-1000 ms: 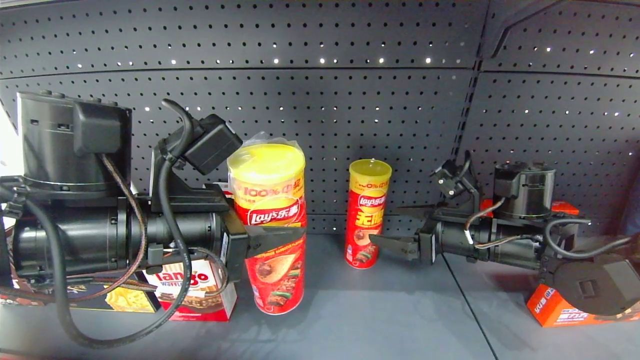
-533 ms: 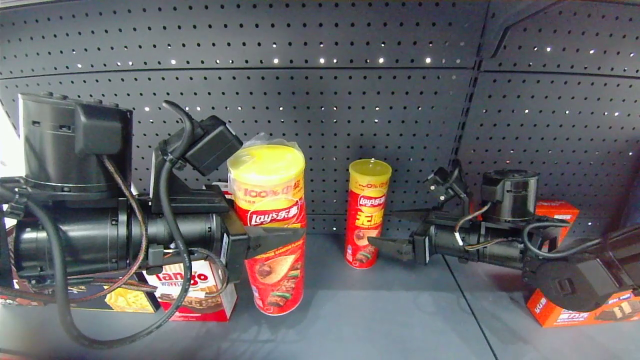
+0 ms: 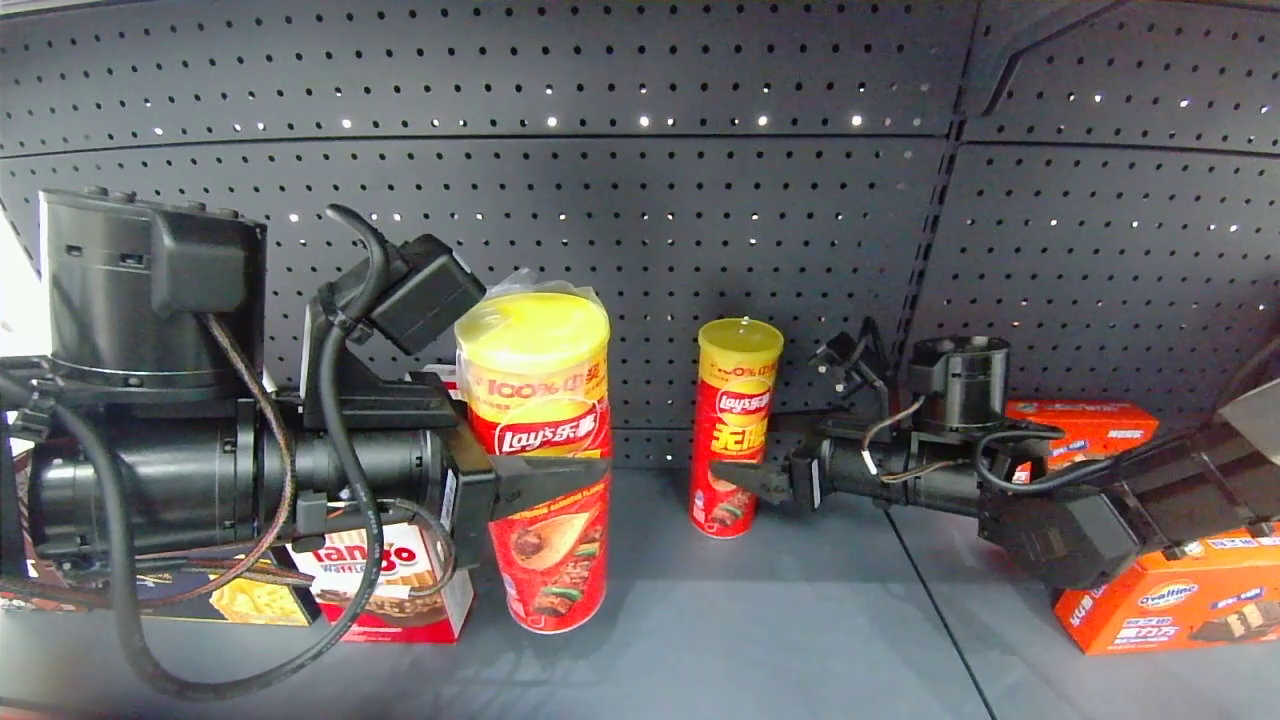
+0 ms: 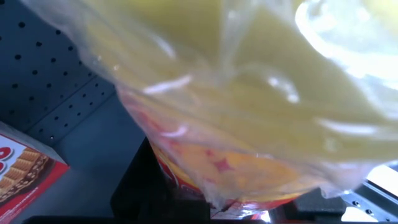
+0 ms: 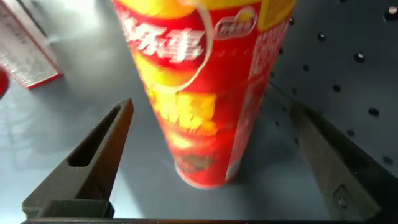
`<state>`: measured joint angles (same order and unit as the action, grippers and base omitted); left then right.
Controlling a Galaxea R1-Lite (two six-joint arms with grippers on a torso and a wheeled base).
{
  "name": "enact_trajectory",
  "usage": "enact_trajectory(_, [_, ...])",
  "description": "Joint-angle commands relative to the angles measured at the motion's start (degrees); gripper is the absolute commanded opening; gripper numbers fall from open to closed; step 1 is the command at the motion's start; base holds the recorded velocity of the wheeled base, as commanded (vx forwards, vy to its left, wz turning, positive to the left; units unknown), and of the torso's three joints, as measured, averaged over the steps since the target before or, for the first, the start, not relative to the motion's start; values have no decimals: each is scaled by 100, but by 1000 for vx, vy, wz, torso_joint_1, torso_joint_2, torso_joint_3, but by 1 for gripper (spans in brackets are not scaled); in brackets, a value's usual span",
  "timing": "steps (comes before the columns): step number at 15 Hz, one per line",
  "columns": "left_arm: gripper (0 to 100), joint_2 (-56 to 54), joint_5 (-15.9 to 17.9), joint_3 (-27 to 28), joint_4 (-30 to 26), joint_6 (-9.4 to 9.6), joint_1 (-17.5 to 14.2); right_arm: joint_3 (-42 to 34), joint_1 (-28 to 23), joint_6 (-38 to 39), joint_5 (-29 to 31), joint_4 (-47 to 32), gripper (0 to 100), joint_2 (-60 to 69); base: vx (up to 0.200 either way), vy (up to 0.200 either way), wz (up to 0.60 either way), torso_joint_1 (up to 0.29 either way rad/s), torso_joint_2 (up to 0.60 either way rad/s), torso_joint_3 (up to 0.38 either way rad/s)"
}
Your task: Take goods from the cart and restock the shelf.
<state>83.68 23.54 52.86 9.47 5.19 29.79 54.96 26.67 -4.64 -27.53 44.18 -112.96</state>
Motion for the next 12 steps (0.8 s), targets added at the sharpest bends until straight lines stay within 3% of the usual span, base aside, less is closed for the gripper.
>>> enact_trajectory(1, [0, 8, 1, -12, 11, -1, 0, 200, 40, -1, 10, -15, 100, -227, 0, 0, 0, 0, 0, 0])
enact_trajectory(4, [0, 8, 1, -4, 11, -1, -9, 332, 66, -1, 10, 12, 100, -332, 0, 0, 0, 0, 0, 0])
enact_trajectory(5, [0, 8, 1, -12, 11, -1, -9, 332, 75, 7, 10, 3, 0, -350, 0, 0, 0, 0, 0, 0])
enact_trajectory(12, [0, 0, 1, -65, 11, -1, -9, 165, 277, 25, 221, 12, 0, -165, 0, 0, 0, 0, 0, 0])
